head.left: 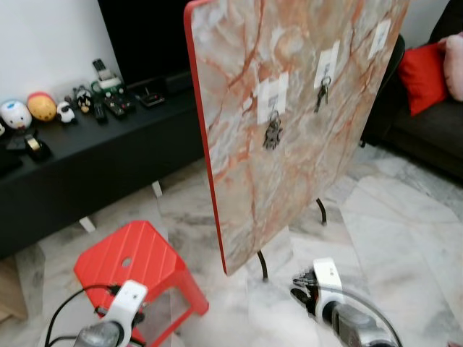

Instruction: Hang keys on a hook

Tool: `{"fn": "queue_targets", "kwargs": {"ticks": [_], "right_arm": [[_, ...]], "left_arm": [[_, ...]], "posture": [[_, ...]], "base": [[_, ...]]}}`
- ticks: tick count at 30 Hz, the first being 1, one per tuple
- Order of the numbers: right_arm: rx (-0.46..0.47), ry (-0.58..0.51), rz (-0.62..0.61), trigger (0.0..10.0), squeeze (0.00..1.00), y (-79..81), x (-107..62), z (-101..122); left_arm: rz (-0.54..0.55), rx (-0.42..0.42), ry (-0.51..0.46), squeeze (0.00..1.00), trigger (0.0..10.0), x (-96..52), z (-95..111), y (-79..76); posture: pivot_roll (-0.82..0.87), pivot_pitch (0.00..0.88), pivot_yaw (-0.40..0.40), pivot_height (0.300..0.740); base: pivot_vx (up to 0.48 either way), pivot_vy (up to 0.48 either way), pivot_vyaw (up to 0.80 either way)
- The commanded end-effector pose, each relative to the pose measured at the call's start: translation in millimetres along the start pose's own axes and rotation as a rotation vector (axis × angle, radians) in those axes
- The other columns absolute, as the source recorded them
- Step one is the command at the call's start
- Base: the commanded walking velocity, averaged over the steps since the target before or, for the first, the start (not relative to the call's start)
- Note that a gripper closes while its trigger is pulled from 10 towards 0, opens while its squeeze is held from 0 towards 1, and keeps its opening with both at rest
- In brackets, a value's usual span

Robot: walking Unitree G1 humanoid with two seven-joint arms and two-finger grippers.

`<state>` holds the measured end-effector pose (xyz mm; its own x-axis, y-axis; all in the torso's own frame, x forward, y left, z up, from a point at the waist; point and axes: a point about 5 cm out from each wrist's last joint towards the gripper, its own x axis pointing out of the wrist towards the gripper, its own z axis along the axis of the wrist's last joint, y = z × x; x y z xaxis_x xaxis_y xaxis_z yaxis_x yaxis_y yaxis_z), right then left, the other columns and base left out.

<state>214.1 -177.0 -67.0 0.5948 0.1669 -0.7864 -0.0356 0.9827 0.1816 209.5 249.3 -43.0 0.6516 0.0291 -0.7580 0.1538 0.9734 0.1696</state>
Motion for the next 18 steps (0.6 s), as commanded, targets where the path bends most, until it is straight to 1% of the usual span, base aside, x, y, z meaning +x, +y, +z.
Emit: {"fn": "queue_targets", "kwargs": {"ticks": [1,2,3,4,5,6,7,8,9,10,13,14,16,18], "right_arm": [[0.092,0.024,-0.069,10.0,0.0,-5.1,-2.2,-16],[0.092,0.024,-0.069,10.0,0.0,-5.1,-2.2,-16],[0.121,0.067,-0.111,10.0,0.0,-6.4,-4.7,-33],[0.126,0.084,-0.129,10.0,0.0,-6.8,-5.6,-39],[0.126,0.084,-0.129,10.0,0.0,-6.8,-5.6,-39],[0.127,0.093,-0.135,10.0,0.0,-5.2,-6.1,-44],[0.133,0.083,-0.133,10.0,0.0,-3.6,-6.0,-45],[0.133,0.083,-0.133,10.0,0.0,-3.6,-6.0,-45],[0.155,0.071,-0.143,10.0,0.0,-2.1,-5.8,-46],[0.179,0.069,-0.162,10.0,0.0,-2.2,-5.9,-47],[0.191,0.066,-0.188,10.0,0.0,-2.6,-6.2,-48],[0.18,0.074,-0.193,10.0,0.0,0.8,-5.6,-51],[0.168,0.075,-0.179,10.0,0.0,5.6,-4.5,-51],[0.178,0.063,-0.175,10.0,0.0,7.9,-3.7,-50]], "left_arm": [[0.051,-0.077,0.029,0.0,10.0,-1.3,-16,3.6],[0.051,-0.077,0.029,0.0,10.0,-1.3,-16,3.6],[0.063,-0.073,0.058,0.0,10.0,-1.7,-27,1.2],[0.066,-0.071,0.065,0.0,10.0,-1.8,-31,-0.6],[0.066,-0.071,0.065,0.0,10.0,-1.8,-31,-0.6],[0.061,-0.137,0.071,0.0,10.0,-2.5,-39,-5.2],[0.067,-0.158,0.085,0.0,10.0,-3.3,-45,-6.9],[0.067,-0.158,0.085,0.0,10.0,-3.3,-45,-6.9],[0.077,-0.181,0.103,0.0,10.0,-4.3,-52,-8.1],[0.083,-0.197,0.106,0.0,10.0,-4.4,-53,-8.3],[0.084,-0.188,0.123,0.0,10.0,-4.8,-57,-10.5],[0.07,-0.193,0.123,0.0,10.0,-4.7,-60,-15.8],[0.059,-0.189,0.117,0.0,10.0,-4.3,-60,-19.4],[0.06,-0.189,0.116,0.0,10.0,-4.0,-60,-20.8]], "posture": [[0.03,0.0,0.009,0.74],[0.03,0.0,0.009,0.74],[0.03,0.0,0.007,0.74],[0.03,0.0,0.006,0.74],[0.03,0.0,0.006,0.74],[0.04,0.0,0.001,0.74],[0.04,0.0,0.004,0.74],[0.04,0.0,0.004,0.74],[0.02,0.0,0.014,0.74],[0.02,0.0,0.014,0.74],[0.01,0.0,0.025,0.74],[0.01,0.0,0.026,0.74],[0.01,0.0,0.027,0.74],[0.01,0.0,0.027,0.74]], "base": [[0.0,0.0,0.0],[0.0,0.0,0.0],[0.0,0.0,0.0],[0.0,0.0,0.0],[0.0,0.0,0.0],[0.0,0.0,0.0],[0.0,0.0,0.0],[0.0,0.0,0.0],[0.0,0.0,0.0],[0.0,0.0,0.0],[0.0,0.0,0.0],[0.0,0.0,0.0],[0.0,0.0,0.0],[0.0,0.0,0.0]]}}
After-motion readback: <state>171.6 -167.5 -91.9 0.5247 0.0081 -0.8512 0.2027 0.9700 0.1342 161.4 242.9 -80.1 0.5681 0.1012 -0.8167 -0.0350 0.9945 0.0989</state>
